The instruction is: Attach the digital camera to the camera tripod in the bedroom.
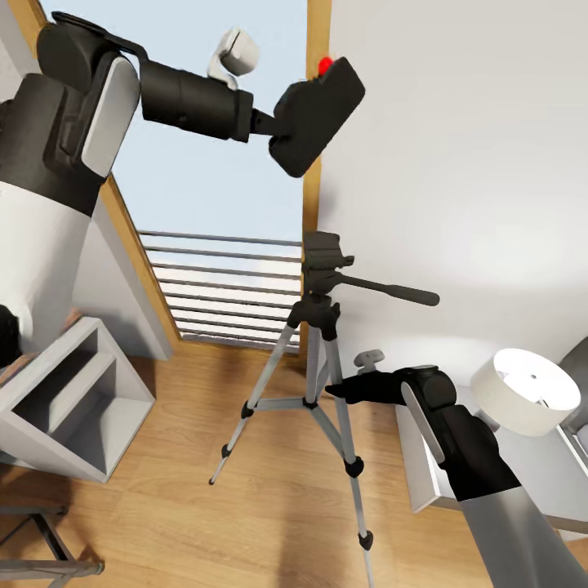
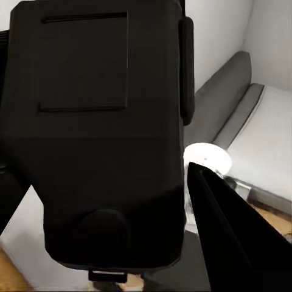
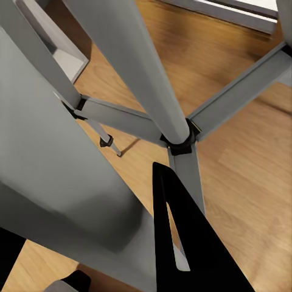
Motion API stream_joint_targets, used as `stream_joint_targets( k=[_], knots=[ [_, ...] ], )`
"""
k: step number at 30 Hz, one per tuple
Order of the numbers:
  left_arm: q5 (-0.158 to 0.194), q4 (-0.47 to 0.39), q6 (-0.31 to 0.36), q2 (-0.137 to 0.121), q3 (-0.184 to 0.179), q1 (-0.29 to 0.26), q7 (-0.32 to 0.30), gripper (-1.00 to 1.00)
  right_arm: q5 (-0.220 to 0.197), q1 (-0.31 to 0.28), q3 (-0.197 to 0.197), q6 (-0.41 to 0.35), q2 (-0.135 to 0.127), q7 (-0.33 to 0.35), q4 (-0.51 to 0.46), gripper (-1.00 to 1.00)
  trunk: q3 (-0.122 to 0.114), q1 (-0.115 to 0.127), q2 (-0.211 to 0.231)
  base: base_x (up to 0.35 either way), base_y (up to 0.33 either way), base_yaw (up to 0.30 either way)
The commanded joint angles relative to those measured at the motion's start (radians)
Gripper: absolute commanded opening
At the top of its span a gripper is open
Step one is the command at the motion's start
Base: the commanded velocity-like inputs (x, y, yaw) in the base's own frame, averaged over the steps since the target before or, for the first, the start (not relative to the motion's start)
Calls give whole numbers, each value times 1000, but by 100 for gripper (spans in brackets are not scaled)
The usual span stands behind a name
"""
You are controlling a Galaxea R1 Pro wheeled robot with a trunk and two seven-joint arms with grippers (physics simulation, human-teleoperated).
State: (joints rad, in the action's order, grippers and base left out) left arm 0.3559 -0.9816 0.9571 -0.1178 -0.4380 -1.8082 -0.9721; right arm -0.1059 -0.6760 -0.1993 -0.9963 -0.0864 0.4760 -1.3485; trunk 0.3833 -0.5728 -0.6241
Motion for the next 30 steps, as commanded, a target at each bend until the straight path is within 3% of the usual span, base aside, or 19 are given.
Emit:
stream_joint_targets(
  k=[1,2,3,4,6,7,8,12,14,17,19,23,30],
  knots=[
    [-52,10,3,11,-27,-21,-36,-100,2,-1,-1,-5,-1,-6,34,-100,2,0,-1,0,0,0],
    [-80,14,3,18,-41,-31,-54,-100,2,-1,-1,-5,-1,-6,34,-100,2,0,-1,0,0,0],
    [-138,20,4,32,-71,-50,-89,-100,2,-1,-1,-5,-1,-6,34,-100,2,0,-1,0,0,0],
    [-166,23,4,38,-87,-59,-108,-100,2,-1,-1,-5,-1,-6,34,-100,2,0,-1,0,0,0],
    [-266,29,1,56,-138,-88,-182,-100,2,-1,-1,-5,-1,-6,34,-100,2,0,-1,0,0,0],
    [-286,29,0,58,-147,-92,-197,-100,2,-1,-1,-5,-1,-7,34,-100,2,0,-1,0,0,0],
    [-345,29,-4,62,-169,-102,-240,-100,2,-1,0,-5,-1,-7,34,-100,2,0,-1,0,0,0],
    [-389,28,-7,64,-203,-107,-261,-100,2,-1,0,-5,-1,-7,34,-100,2,0,-1,0,0,0],
    [-412,29,-7,66,-245,-108,-266,-100,2,-1,0,-5,-1,-7,34,-100,2,0,-1,0,0,0],
    [-446,30,-7,68,-338,-109,-270,-100,2,-1,0,-5,-1,-7,34,-100,2,0,-1,0,0,0],
    [-456,26,-6,68,-371,-109,-271,-100,2,-1,0,-5,-1,-7,34,-100,2,0,-1,0,0,0],
    [-464,11,-7,65,-394,-109,-273,-100,2,-1,0,-5,-1,-7,34,-100,2,0,-1,0,0,0],
    [-464,-23,-2,65,-400,-109,-273,-100,2,-1,0,-5,-1,-7,34,-100,2,0,-1,0,0,0]
  ],
)
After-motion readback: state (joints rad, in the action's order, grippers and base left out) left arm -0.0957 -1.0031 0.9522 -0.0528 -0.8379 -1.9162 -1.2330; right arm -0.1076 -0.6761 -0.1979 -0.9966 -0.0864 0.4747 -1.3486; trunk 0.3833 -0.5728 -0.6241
